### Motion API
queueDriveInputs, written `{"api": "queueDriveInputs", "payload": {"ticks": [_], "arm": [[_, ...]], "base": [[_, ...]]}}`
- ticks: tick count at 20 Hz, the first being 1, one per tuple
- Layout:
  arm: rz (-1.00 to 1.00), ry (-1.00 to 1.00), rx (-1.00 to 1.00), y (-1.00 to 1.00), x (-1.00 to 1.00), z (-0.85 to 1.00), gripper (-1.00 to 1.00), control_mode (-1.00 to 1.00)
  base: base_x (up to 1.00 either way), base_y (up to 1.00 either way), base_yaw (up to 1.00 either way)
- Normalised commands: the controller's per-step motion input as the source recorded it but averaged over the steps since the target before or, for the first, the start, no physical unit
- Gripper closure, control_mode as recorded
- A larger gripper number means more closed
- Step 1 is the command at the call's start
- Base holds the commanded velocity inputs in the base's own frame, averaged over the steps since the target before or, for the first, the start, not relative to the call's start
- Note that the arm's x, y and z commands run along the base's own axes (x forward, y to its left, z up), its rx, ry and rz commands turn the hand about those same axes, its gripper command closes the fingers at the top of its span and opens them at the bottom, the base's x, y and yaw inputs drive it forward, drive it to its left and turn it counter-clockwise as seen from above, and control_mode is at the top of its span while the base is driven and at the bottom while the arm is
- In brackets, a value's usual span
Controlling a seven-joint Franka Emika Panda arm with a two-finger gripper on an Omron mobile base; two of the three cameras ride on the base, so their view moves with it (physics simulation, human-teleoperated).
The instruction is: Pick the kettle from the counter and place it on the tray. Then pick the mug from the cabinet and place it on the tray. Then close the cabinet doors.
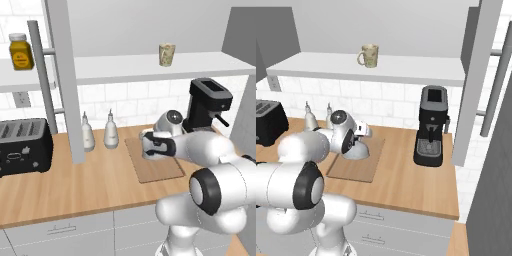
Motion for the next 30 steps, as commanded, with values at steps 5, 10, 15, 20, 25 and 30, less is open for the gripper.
{"api": "queueDriveInputs", "payload": {"ticks": [5, 10, 15, 20, 25, 30], "arm": [[0.0, 0.0, 0.01, 0.03, 0.66, 0.1, 1.0, -1.0], [0.0, 0.0, 0.01, 0.0, 0.53, 0.04, 1.0, -1.0], [0.0, 0.0, 0.0, 0.0, 0.15, -0.03, 1.0, -1.0], [0.0, -0.06, 0.0, 0.0, 0.12, -0.08, 1.0, -1.0], [0.0, -0.04, 0.0, 0.0, 0.04, -0.09, 1.0, -1.0], [0.0, 0.0, 0.0, 0.0, 0.0, -0.13, 1.0, -1.0]], "base": [[0.0, 0.0, 0.0], [0.0, 0.0, 0.0], [0.0, 0.0, 0.0], [0.0, 0.0, 0.0], [0.0, 0.0, 0.0], [0.0, 0.0, 0.0]]}}
